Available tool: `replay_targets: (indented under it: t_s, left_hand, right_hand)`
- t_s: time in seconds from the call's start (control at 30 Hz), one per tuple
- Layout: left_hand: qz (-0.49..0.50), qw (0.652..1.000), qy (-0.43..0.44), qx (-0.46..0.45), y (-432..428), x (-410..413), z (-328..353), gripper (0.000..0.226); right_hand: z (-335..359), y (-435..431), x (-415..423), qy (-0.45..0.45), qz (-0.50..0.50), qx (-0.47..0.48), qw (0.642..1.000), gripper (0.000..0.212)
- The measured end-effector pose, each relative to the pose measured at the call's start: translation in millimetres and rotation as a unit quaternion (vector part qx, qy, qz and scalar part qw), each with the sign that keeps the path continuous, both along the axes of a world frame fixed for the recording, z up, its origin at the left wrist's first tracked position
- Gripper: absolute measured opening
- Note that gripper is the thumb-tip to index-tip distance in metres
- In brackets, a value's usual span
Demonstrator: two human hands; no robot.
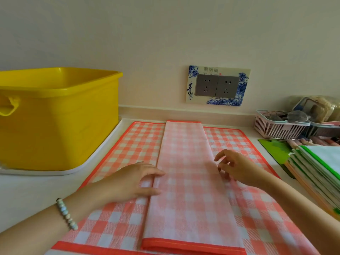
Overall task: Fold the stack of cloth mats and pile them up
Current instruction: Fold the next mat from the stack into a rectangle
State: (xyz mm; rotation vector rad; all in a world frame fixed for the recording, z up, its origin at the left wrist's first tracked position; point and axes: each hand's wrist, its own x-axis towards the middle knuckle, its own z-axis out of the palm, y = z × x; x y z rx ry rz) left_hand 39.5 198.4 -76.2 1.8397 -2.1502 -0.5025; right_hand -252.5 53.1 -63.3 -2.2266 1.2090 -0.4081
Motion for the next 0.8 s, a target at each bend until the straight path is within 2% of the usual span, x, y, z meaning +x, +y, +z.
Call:
replay_targets:
  t_s: [0.07, 0.2, 0.4, 0.57, 0.67, 0.8]
  left_hand:
    - [-0.012, 0.999, -0.023, 0.028, 7, 1, 0, 0.077]
    - [-0.042, 0.995, -0.05, 0.079, 17, 2, 3, 0.096]
    - [-0.102, 0.977, -0.112, 0.151, 22, 1, 5, 0.122]
    - [-0.121, 0.965, -0.145, 0.181, 20, -2, 8, 0.129]
    - [-0.122, 0.961, -0.157, 0.193, 19, -2, 8, 0.131]
    - [-0.117, 0.967, -0.134, 0.183, 18, 0, 7, 0.126]
  right_hand:
    - [-2, 9, -8, 0.01, 0.043, -0.02, 0.999, 0.033]
    - [-11, 25, -25, 0.029, 0.099, -0.106, 0.989, 0.048]
    - [-20, 31, -33, 0.075, 0.145, -0.223, 0.961, 0.047]
    - [-15, 35, -31, 0.088, 0.194, -0.315, 0.925, 0.045]
    - [-12, 37, -30, 0.09, 0.242, -0.337, 0.906, 0.043]
    - [-14, 38, -30, 0.089, 0.256, -0.331, 0.904, 0.04]
